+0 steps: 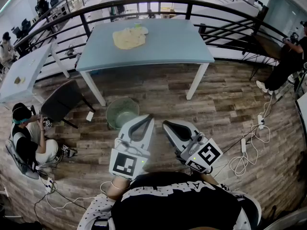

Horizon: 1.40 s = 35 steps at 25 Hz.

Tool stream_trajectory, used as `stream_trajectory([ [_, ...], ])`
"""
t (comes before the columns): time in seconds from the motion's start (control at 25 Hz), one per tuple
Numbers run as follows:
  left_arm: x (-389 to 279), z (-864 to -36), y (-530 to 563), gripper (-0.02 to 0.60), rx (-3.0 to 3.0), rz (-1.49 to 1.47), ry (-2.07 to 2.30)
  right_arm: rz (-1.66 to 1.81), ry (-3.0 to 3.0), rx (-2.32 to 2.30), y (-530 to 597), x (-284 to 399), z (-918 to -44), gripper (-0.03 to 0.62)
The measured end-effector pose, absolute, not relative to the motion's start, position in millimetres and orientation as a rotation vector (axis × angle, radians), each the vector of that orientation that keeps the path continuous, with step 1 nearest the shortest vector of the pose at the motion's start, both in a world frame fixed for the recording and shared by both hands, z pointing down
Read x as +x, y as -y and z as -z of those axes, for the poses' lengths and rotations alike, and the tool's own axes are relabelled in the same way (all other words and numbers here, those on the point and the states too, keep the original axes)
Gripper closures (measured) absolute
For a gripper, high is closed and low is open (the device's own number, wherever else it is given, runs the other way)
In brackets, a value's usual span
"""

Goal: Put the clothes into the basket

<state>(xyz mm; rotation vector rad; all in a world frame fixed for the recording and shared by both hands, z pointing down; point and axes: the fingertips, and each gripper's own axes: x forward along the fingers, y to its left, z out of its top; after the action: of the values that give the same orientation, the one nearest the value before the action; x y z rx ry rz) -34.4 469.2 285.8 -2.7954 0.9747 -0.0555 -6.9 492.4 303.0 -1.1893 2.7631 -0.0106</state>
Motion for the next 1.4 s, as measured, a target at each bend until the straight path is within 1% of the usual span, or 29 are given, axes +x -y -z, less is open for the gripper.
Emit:
stream_trajectory([
  [0.24,-29.3,-283.0,-466.0,0.566,-2.766,0.072,-0.964,-0.008,-2.766,-1.183,-487.6,-4.5,-300.1,0.566],
  [0.48,-20.6,-285.3,-468.3,0.566,-2.766,0.097,-0.973,0.092,-2.715,-1.158,-486.6,9.0,-303.9,0.566],
  [0.72,-5.8,-286.2,-474.6,0.566,-2.746,0.135,-0.971,0.115,-2.703,-1.141,-491.8,22.6,-307.1,0.565],
  [1.4,65.6,-287.6,-492.0,0.566,-2.714,0.133,-0.987,0.112,-2.684,-1.137,-506.9,99.1,-308.9,0.565],
])
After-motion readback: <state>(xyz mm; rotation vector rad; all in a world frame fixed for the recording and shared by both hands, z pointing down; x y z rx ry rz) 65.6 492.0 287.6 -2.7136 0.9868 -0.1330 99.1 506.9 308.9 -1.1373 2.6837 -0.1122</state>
